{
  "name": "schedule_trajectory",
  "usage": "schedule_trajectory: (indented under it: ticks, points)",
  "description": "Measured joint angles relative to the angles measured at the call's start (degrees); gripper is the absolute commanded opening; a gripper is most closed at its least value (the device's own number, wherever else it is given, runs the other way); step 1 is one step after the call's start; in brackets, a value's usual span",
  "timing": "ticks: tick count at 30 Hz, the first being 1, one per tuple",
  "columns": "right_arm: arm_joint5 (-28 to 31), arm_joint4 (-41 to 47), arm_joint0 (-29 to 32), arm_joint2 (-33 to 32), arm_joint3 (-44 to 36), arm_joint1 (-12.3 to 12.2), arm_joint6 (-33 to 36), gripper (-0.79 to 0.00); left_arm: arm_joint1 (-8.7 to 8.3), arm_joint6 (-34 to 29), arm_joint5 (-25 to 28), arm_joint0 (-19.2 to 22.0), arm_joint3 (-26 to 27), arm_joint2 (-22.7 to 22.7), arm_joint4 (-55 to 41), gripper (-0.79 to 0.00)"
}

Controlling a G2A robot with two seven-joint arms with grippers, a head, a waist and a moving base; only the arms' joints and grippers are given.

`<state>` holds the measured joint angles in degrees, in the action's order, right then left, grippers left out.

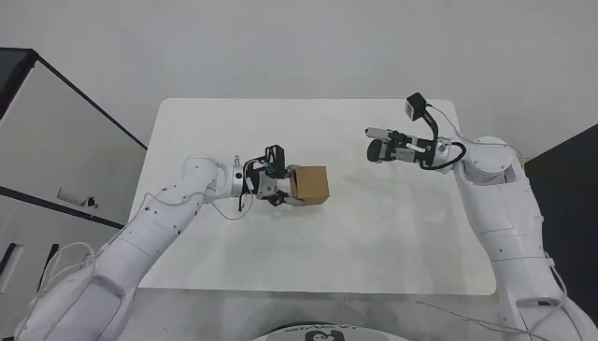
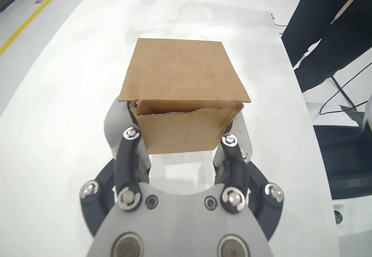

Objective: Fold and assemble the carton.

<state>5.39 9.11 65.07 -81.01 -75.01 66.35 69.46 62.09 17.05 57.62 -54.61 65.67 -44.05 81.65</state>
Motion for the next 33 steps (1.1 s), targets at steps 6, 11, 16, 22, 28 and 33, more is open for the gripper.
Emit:
schedule_trajectory:
  ticks: [6,11,16,22,28,33]
  points:
    - [0.0,0.0,0.0,0.0,0.0,0.0,0.0,0.0,0.01,-0.15,0.01,-0.72,1.05,0.02,-0.93,-0.785]
    - [0.0,0.0,0.0,0.0,0.0,0.0,0.0,0.0,0.61,1.29,-0.09,-0.55,-2.18,0.53,-2.42,-0.785]
    - [0.0,0.0,0.0,0.0,0.0,0.0,0.0,0.0,2.1,6.32,-0.5,1.03,-6.94,3.06,-1.08,-0.785]
    - [0.0,0.0,0.0,0.0,0.0,0.0,0.0,0.0,4.21,9.64,-3.36,3.2,-12.44,6.6,2.3,-0.785]
    - [0.0,0.0,0.0,0.0,0.0,0.0,0.0,0.0,6.31,12.4,-4.48,5.0,-17.23,9.46,3.65,-0.785]
    - [0.0,0.0,0.0,0.0,0.0,0.0,0.0,0.0,7.72,14.58,-4.69,6.33,-20.81,11.05,4.42,-0.785]
